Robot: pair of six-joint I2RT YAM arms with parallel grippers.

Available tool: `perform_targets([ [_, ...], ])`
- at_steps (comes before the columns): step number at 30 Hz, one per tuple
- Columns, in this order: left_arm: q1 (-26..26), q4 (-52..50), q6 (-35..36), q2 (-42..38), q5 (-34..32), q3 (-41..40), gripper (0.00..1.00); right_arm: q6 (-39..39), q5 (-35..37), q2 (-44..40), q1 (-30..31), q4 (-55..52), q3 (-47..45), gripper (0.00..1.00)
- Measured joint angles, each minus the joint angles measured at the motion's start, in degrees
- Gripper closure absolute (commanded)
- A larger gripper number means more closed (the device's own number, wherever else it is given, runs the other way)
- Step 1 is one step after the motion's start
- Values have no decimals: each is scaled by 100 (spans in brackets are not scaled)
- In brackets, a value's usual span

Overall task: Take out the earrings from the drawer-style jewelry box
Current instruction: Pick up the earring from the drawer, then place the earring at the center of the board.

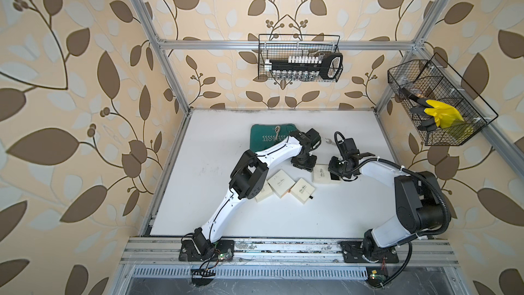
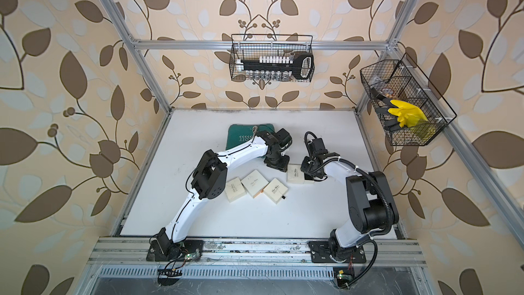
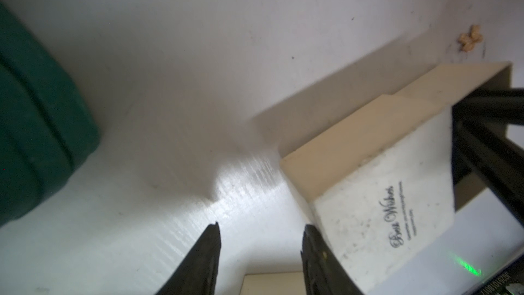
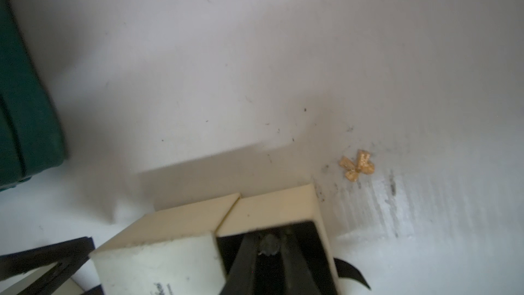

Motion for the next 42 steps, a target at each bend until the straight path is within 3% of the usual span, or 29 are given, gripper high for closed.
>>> perform_targets([
  [19, 0, 2, 0, 0, 13, 0, 50, -175, 391, -1189, -254, -632, -46, 93],
  [32, -2, 210, 2, -59, 579, -125, 47, -308, 448, -291, -981, -501, -46, 92],
  [42, -2, 269, 2, -90, 621, -162, 45, -306, 114, 98, -1001, -232, -9, 74],
])
